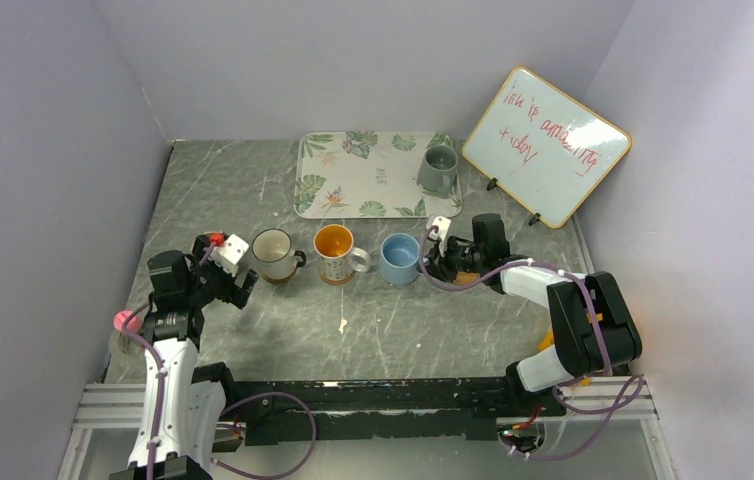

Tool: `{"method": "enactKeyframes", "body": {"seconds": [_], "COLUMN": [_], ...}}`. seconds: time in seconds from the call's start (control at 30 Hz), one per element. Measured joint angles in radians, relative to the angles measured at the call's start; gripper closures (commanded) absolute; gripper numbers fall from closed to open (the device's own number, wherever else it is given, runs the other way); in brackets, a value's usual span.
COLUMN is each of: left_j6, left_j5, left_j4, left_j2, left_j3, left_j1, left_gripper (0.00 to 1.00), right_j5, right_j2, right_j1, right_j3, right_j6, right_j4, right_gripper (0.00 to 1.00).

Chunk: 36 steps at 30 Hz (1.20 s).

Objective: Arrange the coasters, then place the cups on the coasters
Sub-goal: Place the cup on the coaster.

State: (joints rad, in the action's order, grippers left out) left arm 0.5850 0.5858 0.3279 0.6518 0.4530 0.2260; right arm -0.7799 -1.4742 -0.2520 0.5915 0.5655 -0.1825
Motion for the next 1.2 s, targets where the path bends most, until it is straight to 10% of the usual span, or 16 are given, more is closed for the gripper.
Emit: {"method": "enactKeyframes", "body": {"seconds": [1.2], "left_j6": [0.003], "left_j5": [0.004], "left_j4": [0.0], "left_j2": [0.0], "left_j3": [0.0], "left_j1": [0.0], "left_gripper": [0.04], "right_j5": [0.015], "right_j2": [0.003], "right_j1": [0.001], "right_j3": [-0.043], "right_j6": [-0.065], "right_j4": [-0.104], "right_gripper": [1.0]}}
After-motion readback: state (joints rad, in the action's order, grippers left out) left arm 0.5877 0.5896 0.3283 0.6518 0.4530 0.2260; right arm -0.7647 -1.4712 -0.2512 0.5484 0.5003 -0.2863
